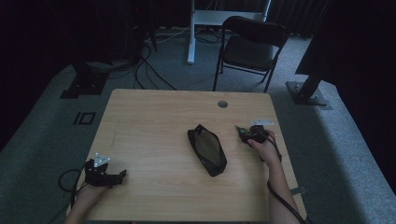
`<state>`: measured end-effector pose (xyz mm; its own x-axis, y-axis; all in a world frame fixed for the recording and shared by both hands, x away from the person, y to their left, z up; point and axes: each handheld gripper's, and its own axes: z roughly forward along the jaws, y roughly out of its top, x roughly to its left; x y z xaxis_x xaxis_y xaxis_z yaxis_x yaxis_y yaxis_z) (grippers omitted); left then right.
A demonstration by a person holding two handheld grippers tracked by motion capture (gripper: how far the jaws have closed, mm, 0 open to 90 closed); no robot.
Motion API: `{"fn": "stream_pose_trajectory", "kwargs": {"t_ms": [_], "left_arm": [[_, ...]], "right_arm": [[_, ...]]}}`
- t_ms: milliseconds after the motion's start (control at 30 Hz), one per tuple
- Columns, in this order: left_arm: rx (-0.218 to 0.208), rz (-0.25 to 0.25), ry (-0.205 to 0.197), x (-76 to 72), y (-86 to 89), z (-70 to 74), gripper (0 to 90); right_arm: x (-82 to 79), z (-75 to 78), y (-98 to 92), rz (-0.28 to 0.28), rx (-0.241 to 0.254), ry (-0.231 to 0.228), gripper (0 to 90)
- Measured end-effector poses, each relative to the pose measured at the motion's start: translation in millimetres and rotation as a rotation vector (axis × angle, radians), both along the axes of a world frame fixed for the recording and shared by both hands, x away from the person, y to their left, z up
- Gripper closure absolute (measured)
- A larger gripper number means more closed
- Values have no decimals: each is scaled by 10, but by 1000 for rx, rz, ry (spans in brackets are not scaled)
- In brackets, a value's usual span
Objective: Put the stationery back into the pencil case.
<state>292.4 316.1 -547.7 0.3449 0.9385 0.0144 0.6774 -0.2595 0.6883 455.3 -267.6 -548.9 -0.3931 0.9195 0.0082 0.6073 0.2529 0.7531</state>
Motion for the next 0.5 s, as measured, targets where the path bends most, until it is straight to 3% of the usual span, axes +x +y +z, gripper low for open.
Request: {"fn": "stream_pose_trajectory", "kwargs": {"t_ms": [67,300,500], "left_arm": [[0,0,0,0,0,0,5],[0,0,0,0,0,0,4],[0,0,0,0,0,0,4]], "right_arm": [[-9,1,13,9,1,-7,461],[-11,19,88,-40,-6,6,492],[-29,32,107,-25,-13,8,498]]}}
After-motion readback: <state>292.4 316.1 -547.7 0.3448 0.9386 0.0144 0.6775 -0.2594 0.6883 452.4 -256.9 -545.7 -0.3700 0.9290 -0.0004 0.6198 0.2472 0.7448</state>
